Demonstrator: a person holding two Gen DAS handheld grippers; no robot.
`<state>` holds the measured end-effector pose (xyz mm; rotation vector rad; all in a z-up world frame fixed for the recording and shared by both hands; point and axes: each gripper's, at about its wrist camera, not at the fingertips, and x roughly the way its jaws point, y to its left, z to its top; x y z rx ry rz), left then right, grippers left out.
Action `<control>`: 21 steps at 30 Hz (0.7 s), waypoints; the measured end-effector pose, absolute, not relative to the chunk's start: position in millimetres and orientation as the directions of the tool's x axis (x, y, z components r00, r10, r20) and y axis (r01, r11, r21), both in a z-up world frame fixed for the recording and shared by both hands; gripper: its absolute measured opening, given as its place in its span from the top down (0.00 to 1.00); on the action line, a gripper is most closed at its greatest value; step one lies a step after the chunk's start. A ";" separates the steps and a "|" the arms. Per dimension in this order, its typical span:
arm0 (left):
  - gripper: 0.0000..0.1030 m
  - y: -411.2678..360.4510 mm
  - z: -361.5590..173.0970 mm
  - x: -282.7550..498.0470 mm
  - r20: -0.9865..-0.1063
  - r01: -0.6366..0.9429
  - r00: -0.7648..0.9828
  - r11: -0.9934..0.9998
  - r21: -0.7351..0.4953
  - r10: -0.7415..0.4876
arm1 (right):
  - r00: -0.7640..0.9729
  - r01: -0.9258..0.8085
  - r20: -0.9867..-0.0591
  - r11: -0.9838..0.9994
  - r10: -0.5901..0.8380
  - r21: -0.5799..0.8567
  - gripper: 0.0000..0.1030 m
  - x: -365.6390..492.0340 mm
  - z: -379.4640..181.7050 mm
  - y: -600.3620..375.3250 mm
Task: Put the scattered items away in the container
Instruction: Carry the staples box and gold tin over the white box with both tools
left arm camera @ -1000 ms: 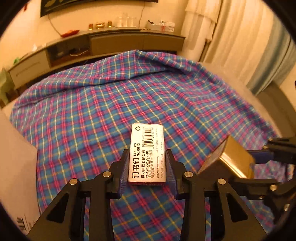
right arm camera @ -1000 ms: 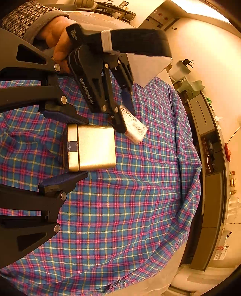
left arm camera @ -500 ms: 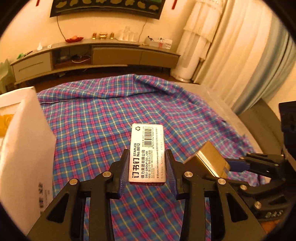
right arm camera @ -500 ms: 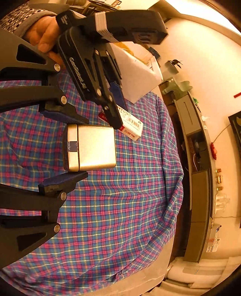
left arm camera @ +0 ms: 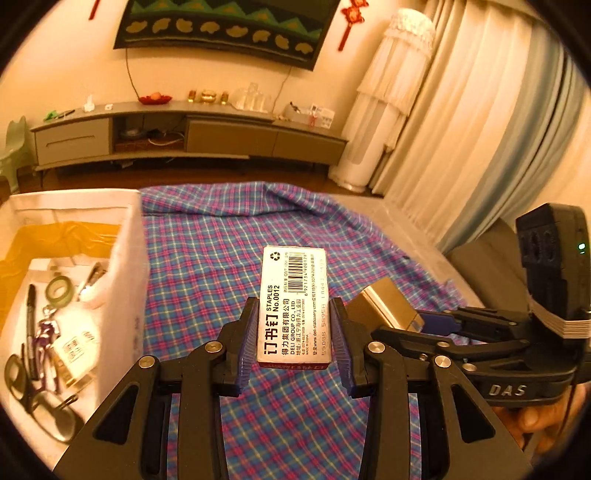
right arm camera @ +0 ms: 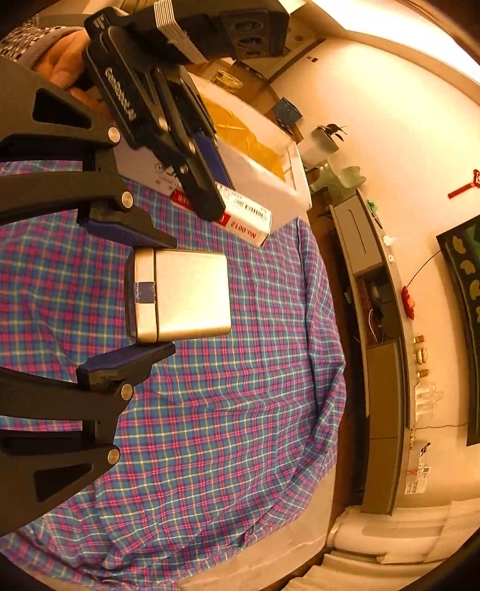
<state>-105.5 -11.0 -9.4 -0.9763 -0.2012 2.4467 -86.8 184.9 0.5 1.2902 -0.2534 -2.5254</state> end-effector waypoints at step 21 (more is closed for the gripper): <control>0.62 -108.8 32.8 -46.9 -0.510 -0.283 -0.745 -0.896 -0.342 0.430 | -0.588 0.330 -0.717 -0.920 -0.375 0.210 0.51 -54.2 64.3 84.8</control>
